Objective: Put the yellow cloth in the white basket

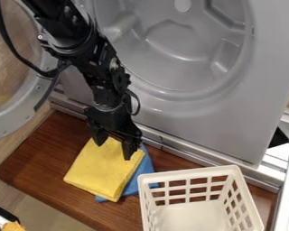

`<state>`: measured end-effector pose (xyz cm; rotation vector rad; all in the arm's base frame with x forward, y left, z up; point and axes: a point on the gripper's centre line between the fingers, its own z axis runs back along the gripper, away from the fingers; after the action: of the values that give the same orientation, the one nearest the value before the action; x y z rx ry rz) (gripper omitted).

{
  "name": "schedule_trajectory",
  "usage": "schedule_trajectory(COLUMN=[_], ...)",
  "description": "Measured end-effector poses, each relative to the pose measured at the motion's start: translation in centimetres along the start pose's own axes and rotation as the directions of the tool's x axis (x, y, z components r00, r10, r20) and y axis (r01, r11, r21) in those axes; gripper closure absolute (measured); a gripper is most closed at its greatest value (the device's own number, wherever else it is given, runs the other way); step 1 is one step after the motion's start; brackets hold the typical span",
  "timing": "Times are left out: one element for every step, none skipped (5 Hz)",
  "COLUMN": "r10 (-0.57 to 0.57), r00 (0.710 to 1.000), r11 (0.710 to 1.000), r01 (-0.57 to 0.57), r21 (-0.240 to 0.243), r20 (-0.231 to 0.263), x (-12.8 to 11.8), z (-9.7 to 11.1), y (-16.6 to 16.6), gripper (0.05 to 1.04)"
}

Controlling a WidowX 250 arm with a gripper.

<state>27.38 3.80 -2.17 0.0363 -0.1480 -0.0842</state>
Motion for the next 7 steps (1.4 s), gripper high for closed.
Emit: schedule_trajectory(r10=[0.003,0.008,0.012,0.003,-0.016,-0.027,-0.025], r00=[1.0,0.998,0.998,0.996,0.995,0.994,0.995], r11=[1.0,1.0,1.0,1.0,0.999,0.998,0.996], r01=[-0.003,-0.009,-0.012,-0.001,0.019,0.032,0.033], r21=[-0.006,-0.014,-0.002,0.015,0.032,0.051,0.081], r20=[-0.025,-0.058,-0.068,-0.084,-0.097,-0.104,-0.098], x=[-0.4,-0.8,-0.7,-0.5,-0.3,-0.1,0.1], z=[-0.7,-1.7,-2.4,-3.5,-4.1,-4.6,-4.6], y=[-0.1,-0.2,0.0,0.0,-0.2,-0.2,-0.1], gripper=[0.084,0.084,0.084,0.084,0.084,0.137,0.422])
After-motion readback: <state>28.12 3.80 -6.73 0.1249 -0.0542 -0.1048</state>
